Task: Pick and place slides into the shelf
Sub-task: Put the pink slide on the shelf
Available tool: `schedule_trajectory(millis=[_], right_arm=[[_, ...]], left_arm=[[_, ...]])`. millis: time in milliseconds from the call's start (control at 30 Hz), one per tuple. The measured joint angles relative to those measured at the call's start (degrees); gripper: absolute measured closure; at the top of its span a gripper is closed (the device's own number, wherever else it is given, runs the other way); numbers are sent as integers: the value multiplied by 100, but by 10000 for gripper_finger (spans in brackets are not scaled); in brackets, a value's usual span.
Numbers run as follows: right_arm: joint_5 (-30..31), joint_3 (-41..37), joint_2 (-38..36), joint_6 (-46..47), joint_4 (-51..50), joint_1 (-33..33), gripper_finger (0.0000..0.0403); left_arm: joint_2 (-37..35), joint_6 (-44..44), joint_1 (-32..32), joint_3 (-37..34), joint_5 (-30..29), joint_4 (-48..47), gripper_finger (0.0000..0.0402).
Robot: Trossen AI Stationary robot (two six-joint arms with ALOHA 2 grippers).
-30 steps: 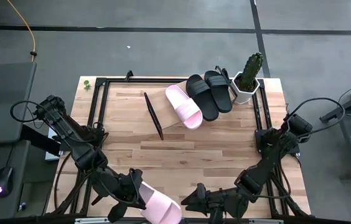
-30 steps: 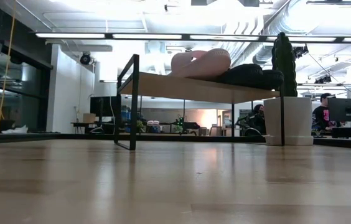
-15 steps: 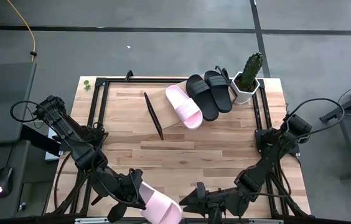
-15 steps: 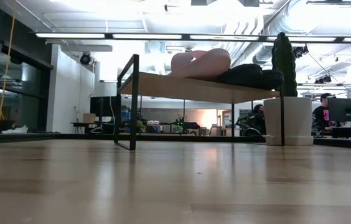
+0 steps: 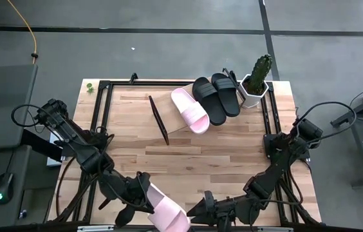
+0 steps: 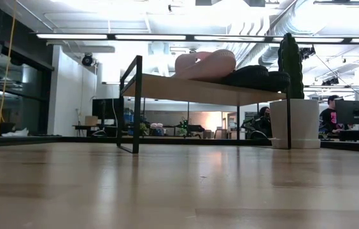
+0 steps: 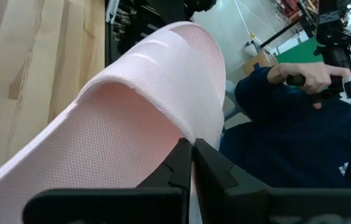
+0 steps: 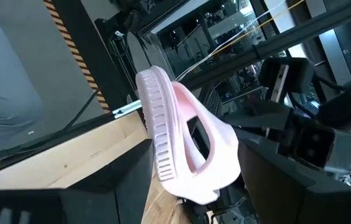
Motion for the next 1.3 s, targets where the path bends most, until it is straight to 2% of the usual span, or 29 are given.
schedule_trajectory(millis=[400,1300], right_arm=[[-14,0,0,106,-39,2,176],[93,-2,0,153,-31,-46,176]], left_arm=[[0,238,369,0,656,433,401],[-300,451,371,0,523,492,401]])
